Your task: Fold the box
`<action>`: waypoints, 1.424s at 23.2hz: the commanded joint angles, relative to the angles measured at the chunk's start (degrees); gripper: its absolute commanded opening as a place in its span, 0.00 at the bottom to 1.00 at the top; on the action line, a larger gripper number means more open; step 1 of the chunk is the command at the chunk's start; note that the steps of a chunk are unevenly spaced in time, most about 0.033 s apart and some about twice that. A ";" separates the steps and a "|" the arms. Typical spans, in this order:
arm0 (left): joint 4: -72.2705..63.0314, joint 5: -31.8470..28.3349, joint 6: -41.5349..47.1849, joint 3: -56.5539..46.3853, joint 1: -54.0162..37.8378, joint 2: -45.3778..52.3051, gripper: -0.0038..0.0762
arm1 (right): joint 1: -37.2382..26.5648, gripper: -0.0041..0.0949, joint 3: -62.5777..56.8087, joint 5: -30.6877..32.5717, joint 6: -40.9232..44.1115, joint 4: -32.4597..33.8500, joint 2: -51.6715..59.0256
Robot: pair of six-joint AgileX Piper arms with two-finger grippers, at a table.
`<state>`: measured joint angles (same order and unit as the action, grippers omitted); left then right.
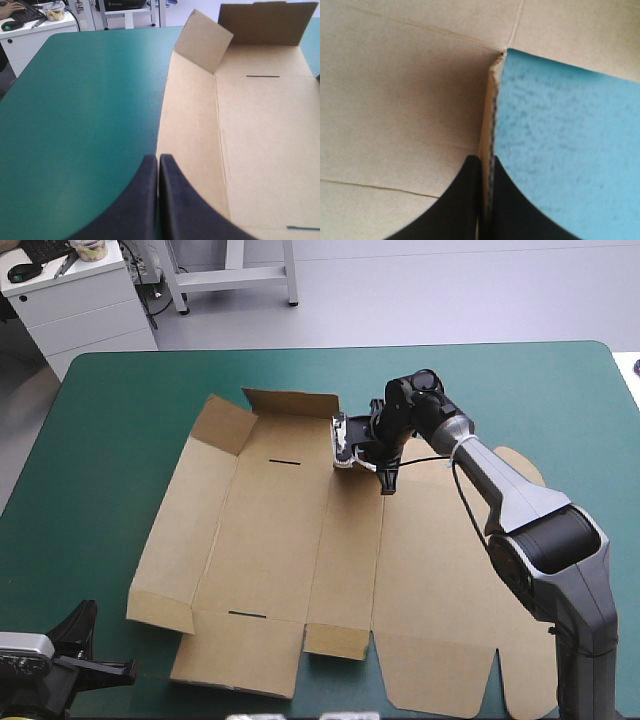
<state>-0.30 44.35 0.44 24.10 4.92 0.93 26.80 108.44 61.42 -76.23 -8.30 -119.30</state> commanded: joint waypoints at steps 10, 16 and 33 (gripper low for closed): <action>-0.61 -4.36 0.10 1.13 0.10 0.68 0.04 | 0.76 0.44 2.06 -9.61 -2.51 -8.72 2.41; -0.61 -4.36 0.10 1.13 0.10 0.68 0.04 | 0.76 0.72 2.06 -9.84 8.29 -8.58 6.08; 1.78 -4.89 0.10 0.90 0.10 0.68 0.04 | 0.64 0.04 0.98 2.64 77.01 19.61 16.17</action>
<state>1.15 43.77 0.44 23.94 4.92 0.93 27.47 108.44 63.32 -3.43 9.68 -107.17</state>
